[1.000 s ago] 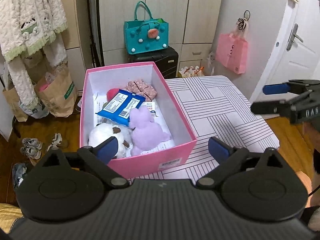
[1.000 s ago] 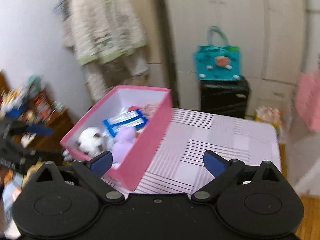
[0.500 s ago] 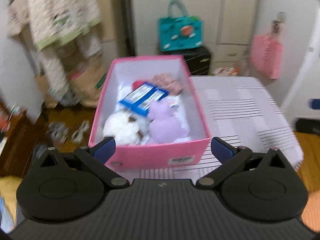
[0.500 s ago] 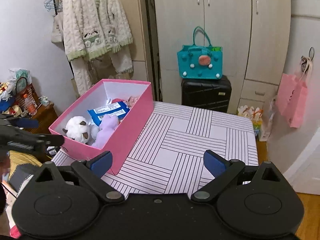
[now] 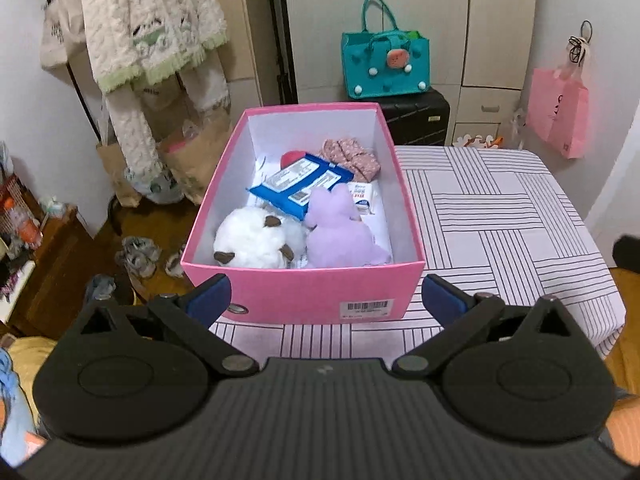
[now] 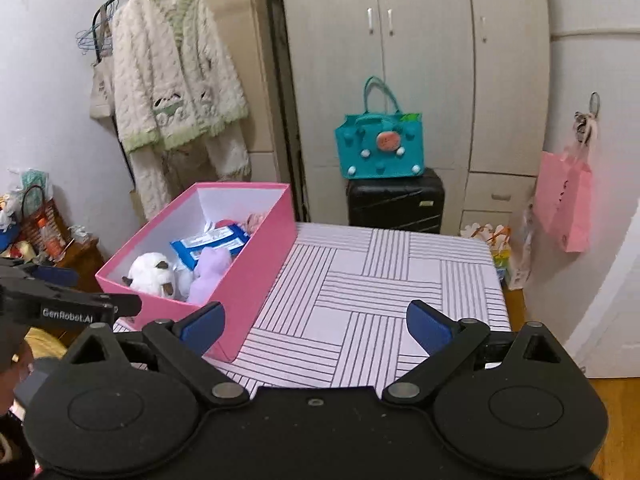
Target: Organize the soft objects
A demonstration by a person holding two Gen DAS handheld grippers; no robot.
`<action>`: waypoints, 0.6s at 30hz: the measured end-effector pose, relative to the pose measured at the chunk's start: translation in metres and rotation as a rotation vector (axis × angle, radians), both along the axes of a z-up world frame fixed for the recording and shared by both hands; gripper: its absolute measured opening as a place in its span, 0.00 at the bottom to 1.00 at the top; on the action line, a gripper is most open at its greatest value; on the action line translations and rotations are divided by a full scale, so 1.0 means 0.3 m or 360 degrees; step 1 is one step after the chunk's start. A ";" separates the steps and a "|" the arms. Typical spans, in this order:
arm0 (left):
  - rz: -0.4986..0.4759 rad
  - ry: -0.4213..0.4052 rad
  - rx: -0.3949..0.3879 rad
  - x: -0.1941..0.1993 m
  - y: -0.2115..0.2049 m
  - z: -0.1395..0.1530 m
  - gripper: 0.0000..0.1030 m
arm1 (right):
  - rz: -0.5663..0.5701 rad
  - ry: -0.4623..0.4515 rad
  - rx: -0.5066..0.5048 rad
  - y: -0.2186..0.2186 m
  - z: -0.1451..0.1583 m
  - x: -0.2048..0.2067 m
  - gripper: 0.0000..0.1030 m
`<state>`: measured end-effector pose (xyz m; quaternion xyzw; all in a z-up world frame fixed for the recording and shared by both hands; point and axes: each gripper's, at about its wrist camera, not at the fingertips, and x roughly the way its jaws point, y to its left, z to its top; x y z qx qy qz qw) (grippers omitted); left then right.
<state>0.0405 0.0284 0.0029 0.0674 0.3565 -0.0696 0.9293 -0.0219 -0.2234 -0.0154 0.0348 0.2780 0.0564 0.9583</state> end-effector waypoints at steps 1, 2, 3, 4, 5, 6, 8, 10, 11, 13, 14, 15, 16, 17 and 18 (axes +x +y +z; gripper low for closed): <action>-0.0002 -0.0013 0.0005 -0.008 -0.007 0.003 1.00 | -0.0008 -0.0012 -0.0010 0.002 0.000 -0.007 0.96; -0.0009 -0.0024 0.0007 -0.018 -0.015 0.005 1.00 | -0.0016 -0.0015 -0.0010 0.002 0.000 -0.014 0.96; -0.0019 -0.0031 0.0004 -0.027 -0.022 0.007 1.00 | -0.0018 -0.0011 -0.0007 0.001 0.001 -0.019 0.96; -0.0026 -0.0036 -0.0003 -0.032 -0.026 0.010 1.00 | -0.0020 -0.0008 -0.0006 0.001 0.000 -0.025 0.96; -0.0031 -0.0043 -0.0010 -0.039 -0.032 0.013 1.00 | -0.0025 -0.0004 -0.0010 0.002 -0.001 -0.028 0.96; -0.0041 -0.0049 -0.0011 -0.045 -0.040 0.017 1.00 | -0.0032 0.0000 -0.0017 0.002 -0.001 -0.031 0.96; -0.0067 -0.0049 -0.0008 -0.051 -0.053 0.020 1.00 | -0.0046 0.0014 -0.0034 0.005 -0.004 -0.035 0.96; -0.0084 -0.0046 -0.0012 -0.055 -0.063 0.022 1.00 | -0.0050 0.0027 -0.0040 0.006 -0.006 -0.039 0.96; -0.0086 -0.0042 -0.0018 -0.056 -0.065 0.023 1.00 | -0.0053 0.0030 -0.0040 0.004 -0.006 -0.040 0.96; -0.0098 -0.0033 -0.0016 -0.057 -0.070 0.020 1.00 | -0.0064 0.0029 -0.0043 0.001 -0.005 -0.045 0.96; -0.0105 -0.0025 -0.0013 -0.056 -0.072 0.018 1.00 | -0.0068 0.0027 -0.0046 -0.001 -0.004 -0.049 0.96; -0.0105 -0.0018 -0.0014 -0.055 -0.074 0.016 1.00 | -0.0068 0.0025 -0.0047 -0.002 -0.003 -0.052 0.96; -0.0104 -0.0011 -0.0014 -0.054 -0.075 0.014 1.00 | -0.0068 0.0024 -0.0044 -0.002 -0.004 -0.052 0.96; -0.0103 -0.0004 -0.0012 -0.053 -0.076 0.011 1.00 | -0.0069 0.0022 -0.0041 -0.002 -0.004 -0.054 0.96; -0.0104 -0.0001 -0.0010 -0.054 -0.077 0.009 1.00 | -0.0070 0.0022 -0.0040 -0.003 -0.004 -0.056 0.96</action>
